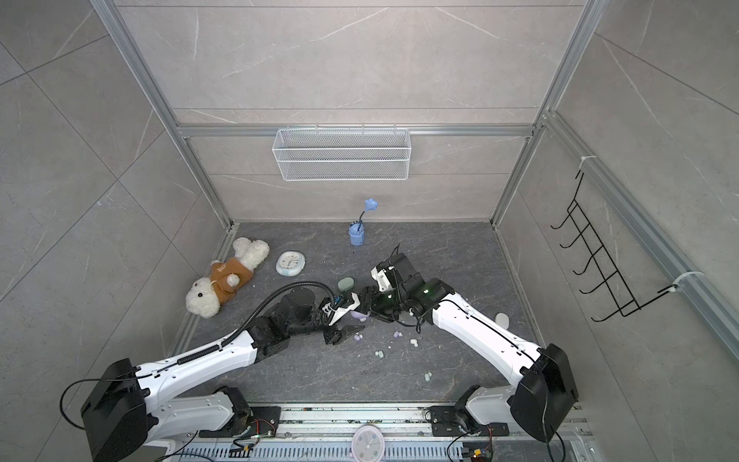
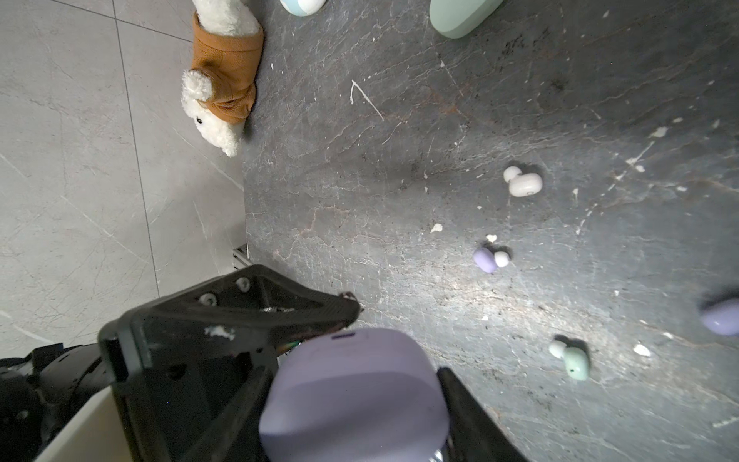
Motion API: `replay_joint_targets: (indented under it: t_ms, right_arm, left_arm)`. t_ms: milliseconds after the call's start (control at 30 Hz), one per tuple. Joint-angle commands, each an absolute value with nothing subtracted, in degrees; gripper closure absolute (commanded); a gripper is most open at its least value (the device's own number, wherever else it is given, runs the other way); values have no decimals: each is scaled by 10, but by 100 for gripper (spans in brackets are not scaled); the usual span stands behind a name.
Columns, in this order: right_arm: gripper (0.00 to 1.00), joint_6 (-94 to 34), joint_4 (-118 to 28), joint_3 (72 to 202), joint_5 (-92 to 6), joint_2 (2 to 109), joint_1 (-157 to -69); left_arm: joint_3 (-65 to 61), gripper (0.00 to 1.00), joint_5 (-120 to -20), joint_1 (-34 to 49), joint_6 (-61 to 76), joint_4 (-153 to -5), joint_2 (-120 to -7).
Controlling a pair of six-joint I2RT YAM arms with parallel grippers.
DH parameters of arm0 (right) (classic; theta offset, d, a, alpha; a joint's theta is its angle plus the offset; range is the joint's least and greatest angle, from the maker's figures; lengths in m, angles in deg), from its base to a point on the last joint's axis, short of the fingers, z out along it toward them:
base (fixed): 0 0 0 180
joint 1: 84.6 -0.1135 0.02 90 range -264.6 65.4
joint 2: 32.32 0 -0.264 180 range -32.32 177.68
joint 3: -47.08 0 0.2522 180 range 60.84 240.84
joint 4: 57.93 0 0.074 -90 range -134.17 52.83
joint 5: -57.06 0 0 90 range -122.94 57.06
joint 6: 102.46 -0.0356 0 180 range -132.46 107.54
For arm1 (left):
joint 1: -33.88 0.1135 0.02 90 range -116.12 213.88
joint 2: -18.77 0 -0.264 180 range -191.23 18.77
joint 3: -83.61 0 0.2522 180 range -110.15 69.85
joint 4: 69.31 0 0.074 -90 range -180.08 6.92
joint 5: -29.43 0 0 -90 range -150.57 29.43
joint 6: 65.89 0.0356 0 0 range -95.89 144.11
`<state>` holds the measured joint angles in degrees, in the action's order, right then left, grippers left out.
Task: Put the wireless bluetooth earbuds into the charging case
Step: 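Grasp the lavender case with the left gripper beside the right gripper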
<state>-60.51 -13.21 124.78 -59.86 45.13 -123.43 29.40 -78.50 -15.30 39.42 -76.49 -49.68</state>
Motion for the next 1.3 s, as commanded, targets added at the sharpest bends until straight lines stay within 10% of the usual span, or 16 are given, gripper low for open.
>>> replay_joint_targets:
  t_ms: [0, 1267]
  right_arm:
    - [46, -611, -143, 1243, -608, 440, -1239]
    - [46, -593, -146, 1258, -637, 444, -1251]
  left_arm:
    - [289, 36, -781, -152, 415, -743, -485]
    - [282, 52, -829, -151, 432, -785, -482]
